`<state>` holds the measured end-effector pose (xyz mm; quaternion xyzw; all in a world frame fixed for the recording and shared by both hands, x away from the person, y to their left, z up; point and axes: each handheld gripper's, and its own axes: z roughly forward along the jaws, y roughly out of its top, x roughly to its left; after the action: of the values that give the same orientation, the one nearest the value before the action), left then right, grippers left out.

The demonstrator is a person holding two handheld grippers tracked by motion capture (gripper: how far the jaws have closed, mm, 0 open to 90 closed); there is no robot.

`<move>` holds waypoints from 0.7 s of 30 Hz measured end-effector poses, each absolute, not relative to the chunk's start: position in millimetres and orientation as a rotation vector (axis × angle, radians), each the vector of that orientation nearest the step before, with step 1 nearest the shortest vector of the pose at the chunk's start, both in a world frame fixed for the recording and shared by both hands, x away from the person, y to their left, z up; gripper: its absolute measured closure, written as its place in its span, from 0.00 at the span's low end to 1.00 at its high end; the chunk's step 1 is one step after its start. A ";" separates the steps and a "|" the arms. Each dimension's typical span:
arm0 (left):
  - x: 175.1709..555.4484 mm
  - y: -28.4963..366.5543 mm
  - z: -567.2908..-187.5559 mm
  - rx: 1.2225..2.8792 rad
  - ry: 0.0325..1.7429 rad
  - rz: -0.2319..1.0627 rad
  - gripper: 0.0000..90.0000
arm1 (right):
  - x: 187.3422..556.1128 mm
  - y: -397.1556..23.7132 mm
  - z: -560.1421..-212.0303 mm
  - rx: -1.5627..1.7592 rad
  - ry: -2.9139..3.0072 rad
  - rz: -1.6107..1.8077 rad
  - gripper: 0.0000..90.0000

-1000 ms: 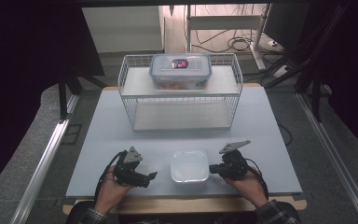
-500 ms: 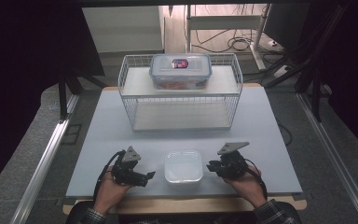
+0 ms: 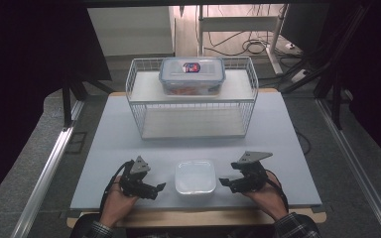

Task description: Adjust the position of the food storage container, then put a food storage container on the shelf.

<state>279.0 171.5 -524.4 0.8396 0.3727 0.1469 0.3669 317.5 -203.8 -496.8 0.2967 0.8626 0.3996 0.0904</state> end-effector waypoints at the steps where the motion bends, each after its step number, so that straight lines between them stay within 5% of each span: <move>1: 279.2 171.7 -524.7 2.156 0.959 0.378 0.03 | 317.9 -203.6 -497.8 0.887 2.570 1.184 0.22; 17: 279.7 171.5 -514.5 2.084 1.022 0.278 0.04 | 317.4 -200.9 -493.1 0.925 2.551 1.248 0.05; 21: 278.9 169.7 -507.7 2.048 1.020 0.247 0.10 | 312.7 -193.6 -486.9 0.914 2.565 1.203 0.11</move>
<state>278.9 169.7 -507.7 0.8125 0.4048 0.0980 0.4078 312.7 -193.6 -486.9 0.3060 0.8588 0.4026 0.0821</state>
